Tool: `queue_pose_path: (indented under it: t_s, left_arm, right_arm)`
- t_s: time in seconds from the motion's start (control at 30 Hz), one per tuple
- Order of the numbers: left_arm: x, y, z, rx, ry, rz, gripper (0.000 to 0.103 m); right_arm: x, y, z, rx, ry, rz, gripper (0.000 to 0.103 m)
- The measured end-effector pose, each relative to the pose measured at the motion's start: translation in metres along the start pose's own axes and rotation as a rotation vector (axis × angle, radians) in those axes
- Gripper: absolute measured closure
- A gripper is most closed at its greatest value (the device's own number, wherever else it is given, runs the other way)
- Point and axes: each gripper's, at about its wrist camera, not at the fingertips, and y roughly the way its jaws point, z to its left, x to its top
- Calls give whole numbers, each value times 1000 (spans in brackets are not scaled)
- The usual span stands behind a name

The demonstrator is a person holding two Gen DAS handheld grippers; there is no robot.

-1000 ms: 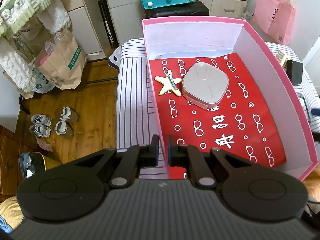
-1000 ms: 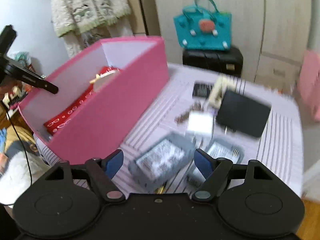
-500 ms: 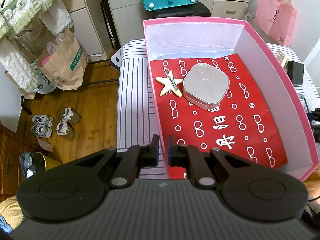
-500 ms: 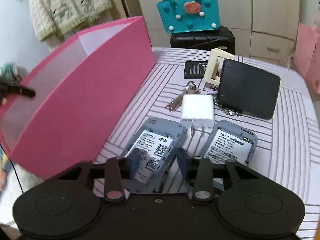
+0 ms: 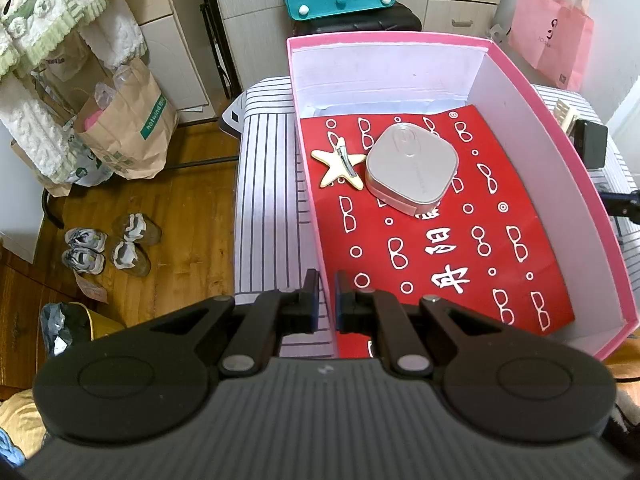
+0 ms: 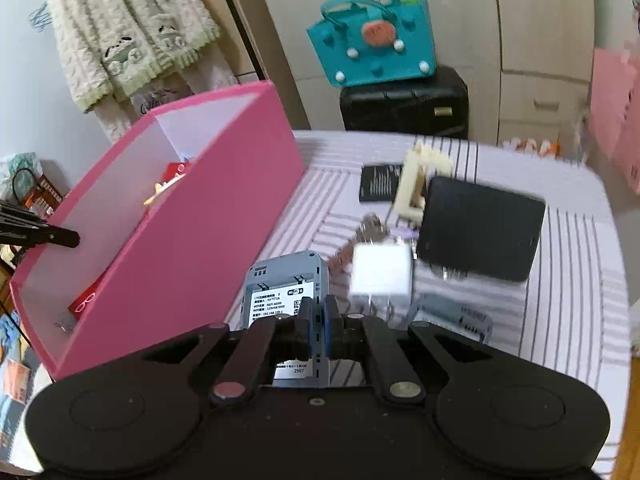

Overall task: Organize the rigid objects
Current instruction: 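Grasp a grey pocket router with the right tool and lift it, then place the grey router with the right tool into the box and release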

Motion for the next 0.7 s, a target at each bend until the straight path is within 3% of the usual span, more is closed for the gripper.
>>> queue_pose_path:
  t_s: [0.23, 0.47, 0.7]
  left_arm:
    - [-1, 0, 0, 0, 5, -1, 96]
    - [0, 0, 4, -29, 7, 7, 95]
    - [-2, -1, 8, -50, 1, -4, 95]
  right_arm:
    - [27, -28, 13, -13, -39, -51, 96]
    - [69, -52, 52, 10, -131, -119, 96]
    - [87, -19, 99, 162, -199, -16, 96]
